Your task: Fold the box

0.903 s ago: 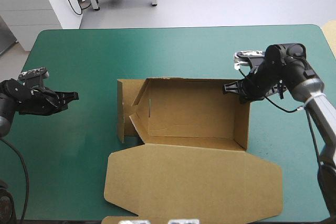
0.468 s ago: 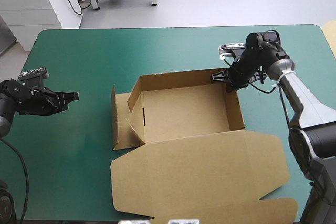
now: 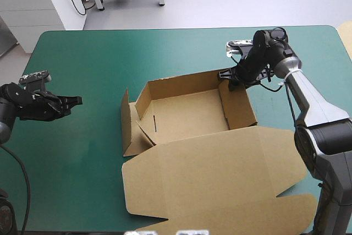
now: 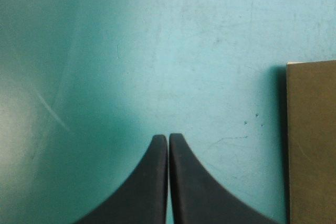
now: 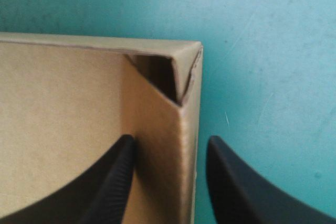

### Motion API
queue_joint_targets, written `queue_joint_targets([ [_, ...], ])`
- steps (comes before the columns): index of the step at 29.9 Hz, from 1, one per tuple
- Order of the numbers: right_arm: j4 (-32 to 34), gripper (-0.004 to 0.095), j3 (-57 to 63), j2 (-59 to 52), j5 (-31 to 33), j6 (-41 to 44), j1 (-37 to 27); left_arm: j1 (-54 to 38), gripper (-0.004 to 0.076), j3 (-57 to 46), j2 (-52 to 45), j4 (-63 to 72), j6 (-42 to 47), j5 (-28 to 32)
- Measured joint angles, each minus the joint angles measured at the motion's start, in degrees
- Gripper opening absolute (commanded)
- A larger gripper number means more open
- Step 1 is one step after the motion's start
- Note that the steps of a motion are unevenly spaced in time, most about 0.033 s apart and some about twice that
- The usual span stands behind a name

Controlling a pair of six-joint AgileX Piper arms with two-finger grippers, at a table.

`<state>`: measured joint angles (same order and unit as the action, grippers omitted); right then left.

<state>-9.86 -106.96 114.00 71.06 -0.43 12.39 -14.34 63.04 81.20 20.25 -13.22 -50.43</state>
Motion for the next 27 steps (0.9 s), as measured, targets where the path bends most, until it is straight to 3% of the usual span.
queue_joint_targets([
  [2,0.0,0.0772,-1.3,0.0,0.0,0.9,0.0,0.0,-0.0008,0.0,0.0,0.0,0.0,0.1],
  [9,0.0,0.0767,-3.2,-3.8,-0.1,2.5,0.0,0.0,-0.0008,0.0,0.0,0.0,0.0,0.1],
  [17,0.4,0.0767,7.2,-13.8,0.1,2.7,0.0,0.0,-0.0008,0.0,0.0,0.3,0.0,0.1],
  [27,6.3,0.0767,13.3,-8.7,-0.3,2.7,2.4,0.0,-0.0008,0.0,0.0,0.4,0.0,0.1],
])
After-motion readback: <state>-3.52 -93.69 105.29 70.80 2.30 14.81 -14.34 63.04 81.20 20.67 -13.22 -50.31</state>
